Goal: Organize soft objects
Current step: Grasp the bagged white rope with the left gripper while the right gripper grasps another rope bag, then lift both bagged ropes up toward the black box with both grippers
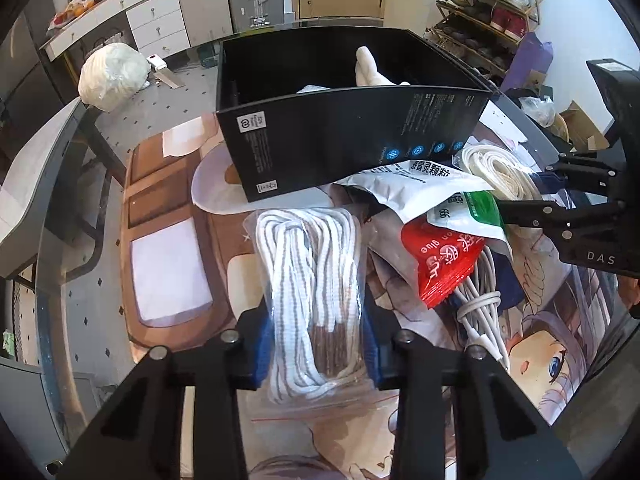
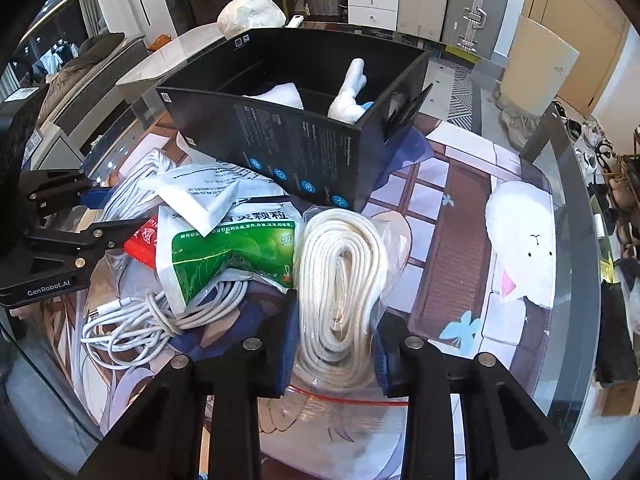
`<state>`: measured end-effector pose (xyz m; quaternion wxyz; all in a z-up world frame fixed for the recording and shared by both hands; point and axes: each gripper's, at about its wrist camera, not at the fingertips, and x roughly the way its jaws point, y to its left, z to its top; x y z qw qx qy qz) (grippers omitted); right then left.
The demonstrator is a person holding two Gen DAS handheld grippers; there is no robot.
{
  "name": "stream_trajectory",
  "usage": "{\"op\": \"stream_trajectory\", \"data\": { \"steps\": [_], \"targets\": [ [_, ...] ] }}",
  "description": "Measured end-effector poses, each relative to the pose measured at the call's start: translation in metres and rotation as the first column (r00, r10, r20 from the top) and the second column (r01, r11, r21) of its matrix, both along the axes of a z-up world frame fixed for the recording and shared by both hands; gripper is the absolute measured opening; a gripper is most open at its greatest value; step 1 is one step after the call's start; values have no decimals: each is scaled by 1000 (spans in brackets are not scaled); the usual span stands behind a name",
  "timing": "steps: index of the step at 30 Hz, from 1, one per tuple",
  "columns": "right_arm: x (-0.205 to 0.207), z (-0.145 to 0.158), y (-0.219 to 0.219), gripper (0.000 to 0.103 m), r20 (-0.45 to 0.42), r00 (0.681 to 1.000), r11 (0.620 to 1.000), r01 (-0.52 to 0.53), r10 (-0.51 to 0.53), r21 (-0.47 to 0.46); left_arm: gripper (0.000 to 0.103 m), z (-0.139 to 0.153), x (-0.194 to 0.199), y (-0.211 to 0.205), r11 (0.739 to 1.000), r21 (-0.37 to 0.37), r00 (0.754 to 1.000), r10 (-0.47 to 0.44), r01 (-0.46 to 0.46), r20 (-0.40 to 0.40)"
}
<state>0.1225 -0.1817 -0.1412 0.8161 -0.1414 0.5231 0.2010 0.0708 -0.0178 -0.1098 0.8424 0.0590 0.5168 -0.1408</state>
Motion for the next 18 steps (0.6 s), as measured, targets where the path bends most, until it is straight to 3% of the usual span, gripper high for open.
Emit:
{"op": "stream_trajectory", "data": {
  "steps": [12,18],
  "targets": [
    [-2,8,3,31,35,999,1000,2,-3,16,31,14,-3,2,1000,-28,999,11,-10,43],
    [-9,32,3,31,144,989,998,14,-24,69,31,37,-9,7,999,-33,987,36,-31,155]
  ]
}}
